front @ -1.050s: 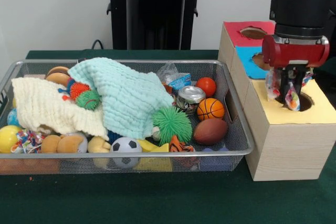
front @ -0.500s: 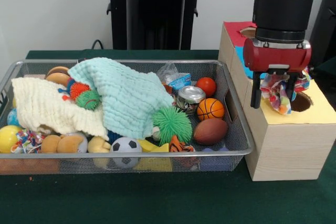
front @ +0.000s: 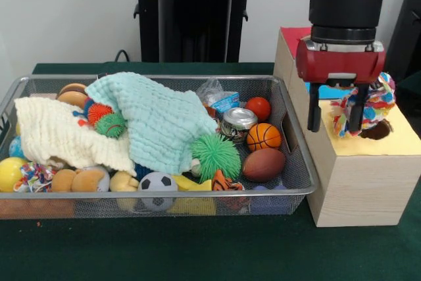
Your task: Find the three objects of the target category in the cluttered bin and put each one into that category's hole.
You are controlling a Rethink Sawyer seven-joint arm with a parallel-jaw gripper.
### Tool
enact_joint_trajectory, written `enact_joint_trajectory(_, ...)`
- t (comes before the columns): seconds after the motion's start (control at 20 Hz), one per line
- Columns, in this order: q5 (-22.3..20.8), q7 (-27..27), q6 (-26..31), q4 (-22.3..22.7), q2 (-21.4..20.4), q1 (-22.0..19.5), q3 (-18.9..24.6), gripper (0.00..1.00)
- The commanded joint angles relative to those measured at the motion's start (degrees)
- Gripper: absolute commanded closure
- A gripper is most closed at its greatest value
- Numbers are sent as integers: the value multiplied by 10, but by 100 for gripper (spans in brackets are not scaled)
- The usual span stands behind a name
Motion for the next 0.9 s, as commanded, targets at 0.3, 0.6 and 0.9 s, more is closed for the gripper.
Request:
enact_joint_trajectory(0.3,-5,-3,138,96,-92,-71,76,0)
enact_joint_trajectory(0.6,-30,-14,162,119,-128,-73,66,0)
enact_joint_trajectory(0.9,-37,28,124,117,-110,-63,42,0)
